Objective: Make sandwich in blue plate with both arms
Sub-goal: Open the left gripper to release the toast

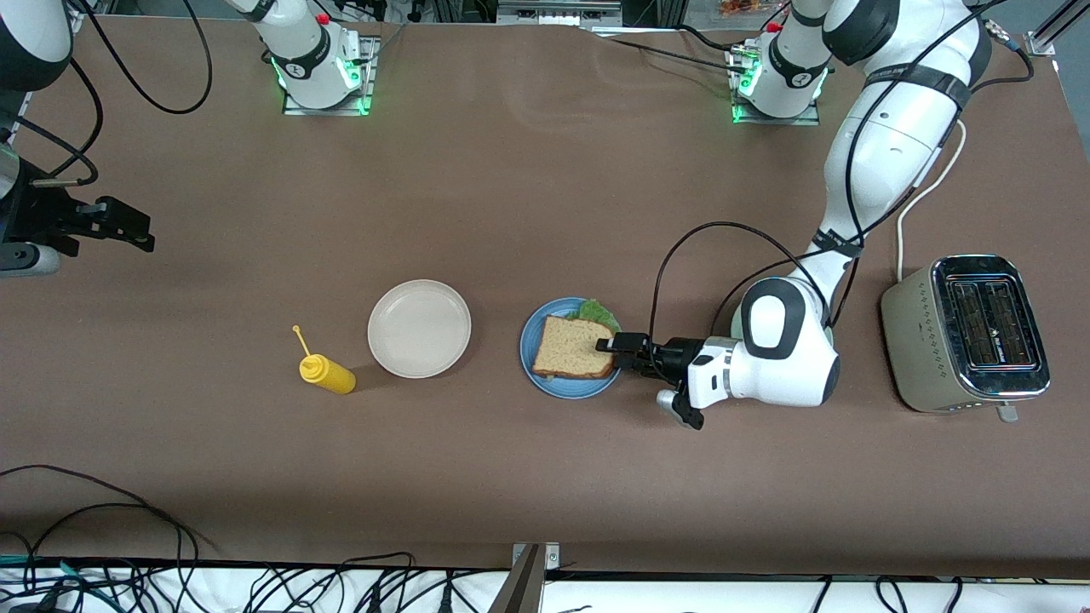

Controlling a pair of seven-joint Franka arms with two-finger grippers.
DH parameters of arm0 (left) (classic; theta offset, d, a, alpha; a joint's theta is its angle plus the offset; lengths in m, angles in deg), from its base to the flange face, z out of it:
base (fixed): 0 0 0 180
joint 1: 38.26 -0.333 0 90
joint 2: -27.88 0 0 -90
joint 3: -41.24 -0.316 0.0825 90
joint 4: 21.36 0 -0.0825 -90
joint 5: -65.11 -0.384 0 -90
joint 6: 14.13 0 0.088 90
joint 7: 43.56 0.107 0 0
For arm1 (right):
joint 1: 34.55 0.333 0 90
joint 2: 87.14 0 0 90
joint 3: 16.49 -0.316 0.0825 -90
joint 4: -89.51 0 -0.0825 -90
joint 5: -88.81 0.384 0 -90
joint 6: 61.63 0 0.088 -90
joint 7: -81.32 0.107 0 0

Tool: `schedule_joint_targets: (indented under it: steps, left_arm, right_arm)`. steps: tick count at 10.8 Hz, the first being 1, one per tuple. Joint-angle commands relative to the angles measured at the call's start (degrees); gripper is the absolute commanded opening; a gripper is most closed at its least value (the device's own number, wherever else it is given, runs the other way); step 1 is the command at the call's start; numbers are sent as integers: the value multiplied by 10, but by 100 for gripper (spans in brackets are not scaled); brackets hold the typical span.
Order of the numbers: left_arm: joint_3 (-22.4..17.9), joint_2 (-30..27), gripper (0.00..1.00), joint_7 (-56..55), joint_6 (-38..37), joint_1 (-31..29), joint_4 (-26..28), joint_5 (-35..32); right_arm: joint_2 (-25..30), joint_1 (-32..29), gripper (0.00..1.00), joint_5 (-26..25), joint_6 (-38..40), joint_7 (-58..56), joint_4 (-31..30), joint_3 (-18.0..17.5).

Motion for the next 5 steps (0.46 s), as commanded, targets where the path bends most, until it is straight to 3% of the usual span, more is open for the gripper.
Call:
schedule_joint_targets:
  steps: [1, 2, 5]
  left_arm:
    - [-35, -12, 100, 18, -6, 1, -10, 8]
    - [-39, -22, 100, 17, -7, 0, -10, -5]
    - [-42, -64, 100, -30, -22, -4, -10, -134]
  right_arm:
    - [-3, 0, 100, -9, 8, 9, 10, -2]
    - [-3, 0, 100, -9, 7, 9, 10, -2]
    - [-3, 0, 100, -10, 6, 9, 10, -2]
